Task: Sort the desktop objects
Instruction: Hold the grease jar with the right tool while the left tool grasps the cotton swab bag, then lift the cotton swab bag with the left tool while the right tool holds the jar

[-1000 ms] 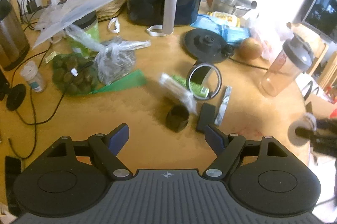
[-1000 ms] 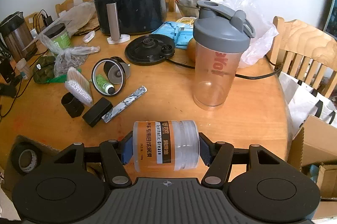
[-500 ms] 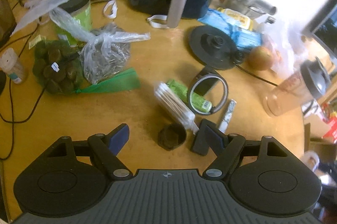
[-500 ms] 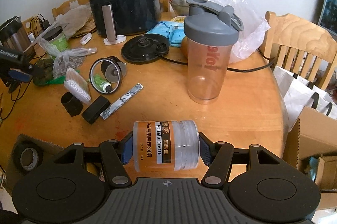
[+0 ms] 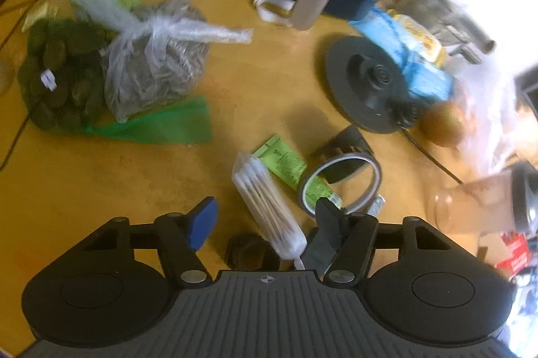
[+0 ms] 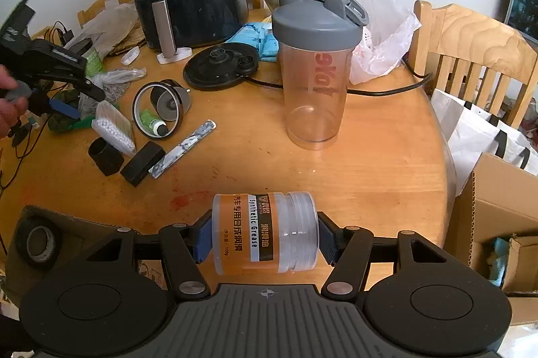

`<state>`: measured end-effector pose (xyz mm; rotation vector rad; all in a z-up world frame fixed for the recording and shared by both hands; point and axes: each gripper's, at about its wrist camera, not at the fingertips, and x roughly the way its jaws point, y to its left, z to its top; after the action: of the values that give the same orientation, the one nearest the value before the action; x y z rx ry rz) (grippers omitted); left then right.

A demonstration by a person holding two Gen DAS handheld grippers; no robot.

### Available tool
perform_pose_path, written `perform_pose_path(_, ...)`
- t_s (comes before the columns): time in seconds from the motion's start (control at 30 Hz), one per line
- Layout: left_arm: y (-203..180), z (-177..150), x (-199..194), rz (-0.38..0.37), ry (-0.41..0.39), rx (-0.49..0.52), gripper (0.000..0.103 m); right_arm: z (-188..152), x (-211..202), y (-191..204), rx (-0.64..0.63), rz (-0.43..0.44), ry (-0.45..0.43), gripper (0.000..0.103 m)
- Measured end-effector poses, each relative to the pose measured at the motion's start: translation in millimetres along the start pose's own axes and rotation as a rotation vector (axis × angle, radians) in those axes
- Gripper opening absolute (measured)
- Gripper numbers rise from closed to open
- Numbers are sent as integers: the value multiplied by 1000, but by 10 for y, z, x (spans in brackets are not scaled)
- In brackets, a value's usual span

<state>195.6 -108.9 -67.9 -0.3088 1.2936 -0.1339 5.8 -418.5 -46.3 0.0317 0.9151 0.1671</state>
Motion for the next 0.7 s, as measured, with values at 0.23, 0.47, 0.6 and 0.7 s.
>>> perform_pose_path(0.23,165,86,263,-27,89,-173,39,24,38,-79,0,10,3,64)
perform_pose_path(0.47,233,110,385,-55,119,-270,32,29,77,-152,-2,18,12,64)
perform_pose_path(0.6,225,123,418,-65,127,-296,23,19,83,-199,-5,21,18,64)
perform_pose_path(0.7,223,119,426,-69,122,-311,21,11,91,-239,-2,22,23,64)
